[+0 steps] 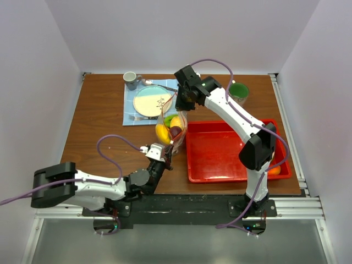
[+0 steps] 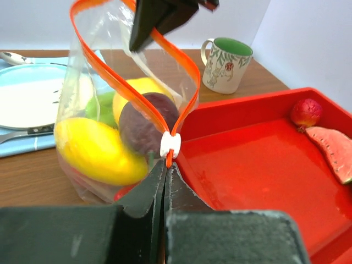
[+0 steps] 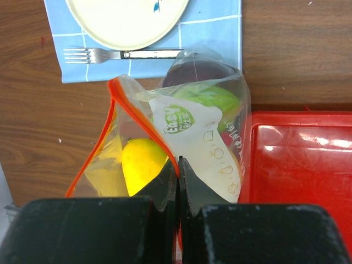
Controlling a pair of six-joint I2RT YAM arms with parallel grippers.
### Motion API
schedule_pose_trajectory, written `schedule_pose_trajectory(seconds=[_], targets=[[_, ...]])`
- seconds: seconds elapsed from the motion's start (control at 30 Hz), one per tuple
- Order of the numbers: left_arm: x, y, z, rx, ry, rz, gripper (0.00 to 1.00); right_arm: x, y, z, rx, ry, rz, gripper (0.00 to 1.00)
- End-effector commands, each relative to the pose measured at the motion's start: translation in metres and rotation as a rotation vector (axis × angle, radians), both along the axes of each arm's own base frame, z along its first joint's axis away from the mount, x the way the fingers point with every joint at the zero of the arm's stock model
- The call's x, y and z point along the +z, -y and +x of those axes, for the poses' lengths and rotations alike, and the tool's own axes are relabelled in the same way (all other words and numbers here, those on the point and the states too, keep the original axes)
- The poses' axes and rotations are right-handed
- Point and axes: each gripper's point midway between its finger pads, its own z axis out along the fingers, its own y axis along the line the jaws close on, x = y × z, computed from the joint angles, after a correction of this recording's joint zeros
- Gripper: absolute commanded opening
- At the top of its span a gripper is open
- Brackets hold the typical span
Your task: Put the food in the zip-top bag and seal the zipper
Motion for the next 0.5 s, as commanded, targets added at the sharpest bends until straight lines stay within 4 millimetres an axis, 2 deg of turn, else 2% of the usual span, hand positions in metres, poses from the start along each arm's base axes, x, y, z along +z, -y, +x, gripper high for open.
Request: schedule_pose_trajectory(seconds=[0.0, 0.07, 0.1, 0.23, 0.3, 0.37, 0.43, 0.47], targets=[[0.025, -0.014, -0.001, 0.026, 0.019, -0.077, 0.00, 0.023, 0.011, -0.004, -0.028, 0.046, 0.020, 0.00], [0.022, -0.013, -0.005, -0.007, 0.019, -0.046, 0.00, 0.025, 0.016, -0.004, -0.036, 0.054, 0.013, 0.00], [0.028, -0.017, -0.006, -0.017, 0.025, -0.066, 0.00, 0.025, 0.018, -0.004, -0.040, 0.056, 0.013, 0.00], [0.019, -0.012, -0.015, -0.099, 0.020, -0.005, 0.00, 0.015, 0.029, 0.000, -0.055, 0.031, 0.028, 0.00], [0.016, -0.007, -0.018, -0.135, 0.022, 0.012, 0.00, 0.016, 0.034, 0.003, -0.065, 0.034, 0.033, 0.06], [0.012, -0.003, -0.020, -0.158, 0.015, 0.020, 0.00, 0.019, 0.035, 0.003, -0.062, 0.039, 0.035, 0.17], [0.012, -0.001, -0.022, -0.172, 0.015, 0.017, 0.00, 0.027, 0.036, 0.001, -0.058, 0.052, 0.043, 0.21], [0.013, 0.000, -0.022, -0.177, 0.016, 0.013, 0.00, 0.030, 0.038, 0.001, -0.055, 0.064, 0.041, 0.31]])
